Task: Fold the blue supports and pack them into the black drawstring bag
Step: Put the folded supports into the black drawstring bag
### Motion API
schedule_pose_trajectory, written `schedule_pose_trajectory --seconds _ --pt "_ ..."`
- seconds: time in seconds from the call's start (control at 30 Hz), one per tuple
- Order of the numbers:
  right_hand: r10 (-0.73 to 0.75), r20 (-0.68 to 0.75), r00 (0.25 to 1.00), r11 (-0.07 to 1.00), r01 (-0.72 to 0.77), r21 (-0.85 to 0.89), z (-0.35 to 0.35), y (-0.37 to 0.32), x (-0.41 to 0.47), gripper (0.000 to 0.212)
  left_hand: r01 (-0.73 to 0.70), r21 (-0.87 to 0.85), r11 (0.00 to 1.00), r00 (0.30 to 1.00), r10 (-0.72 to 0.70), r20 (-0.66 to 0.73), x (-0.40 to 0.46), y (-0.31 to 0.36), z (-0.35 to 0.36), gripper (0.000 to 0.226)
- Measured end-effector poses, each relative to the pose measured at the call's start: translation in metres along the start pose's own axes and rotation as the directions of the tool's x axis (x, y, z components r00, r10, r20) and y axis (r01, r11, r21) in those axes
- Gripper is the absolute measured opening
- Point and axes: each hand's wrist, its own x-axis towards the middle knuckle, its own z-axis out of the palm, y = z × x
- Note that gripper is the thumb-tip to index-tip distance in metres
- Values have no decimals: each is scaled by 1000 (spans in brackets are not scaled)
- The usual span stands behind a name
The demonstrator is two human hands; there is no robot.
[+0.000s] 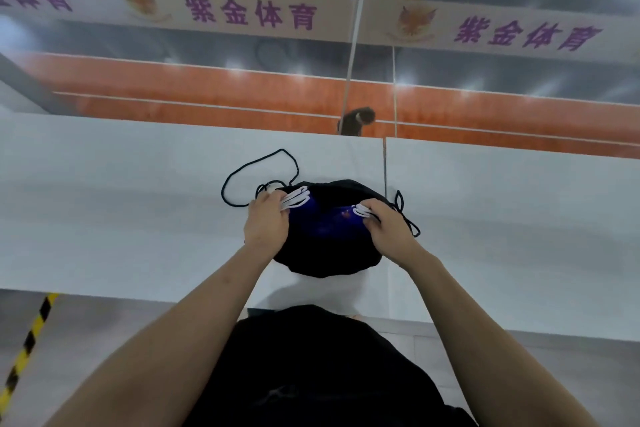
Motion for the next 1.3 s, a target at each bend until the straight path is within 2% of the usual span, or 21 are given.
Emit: schedule_pose_trajectory --seconds 0.17,0.23,0.33,0.4,0.5,0.7,0.8,0.93,1.0,1.07,1.13,1.23,1.3 --pt "-26 95 995 998 31 -48 2 -4 16 31 -8 5 1000 1000 8 11 4 1 6 29" --pt "-41 178 983 995 57 -86 3 -9 22 31 -11 7 1000 1000 11 18 5 2 7 27" --pt "57 304 951 969 20 -245 8 -7 35 29 -28 20 999 999 28 22 7 2 6 27" --pt "121 313 942 915 16 -402 13 -5 43 30 -51 67 996 998 49 29 8 2 4 27" --pt "132 323 937 809 86 -581 23 -4 50 37 -114 153 982 992 104 72 8 0 2 25" --pt "117 223 968 699 79 -711 38 5 59 54 -167 217 962 983 146 110 8 -2 -1 27" --pt "-33 162 986 756 130 -641 43 -2 60 59 -182 224 957 981 163 101 7 -1 -4 27" --pt "-239 138 961 895 273 -352 58 -30 61 75 -218 207 954 975 203 90 5 -3 -4 27" --pt "-272 140 952 908 302 -291 71 -38 63 69 -236 191 953 970 221 98 5 -4 -5 25" --pt "-276 119 954 923 297 -246 80 -40 63 46 -248 168 954 968 237 84 6 -7 -6 27" --pt "-235 45 971 956 240 -170 81 -38 60 27 -214 150 965 976 205 72 5 -11 -8 40" --pt "-87 -92 992 996 88 6 74 -29 49 23 -14 70 997 989 3 150 9 -26 -10 58" --pt "33 -119 992 984 -12 178 68 -23 41 24 91 33 995 969 -96 226 11 -36 -8 46"
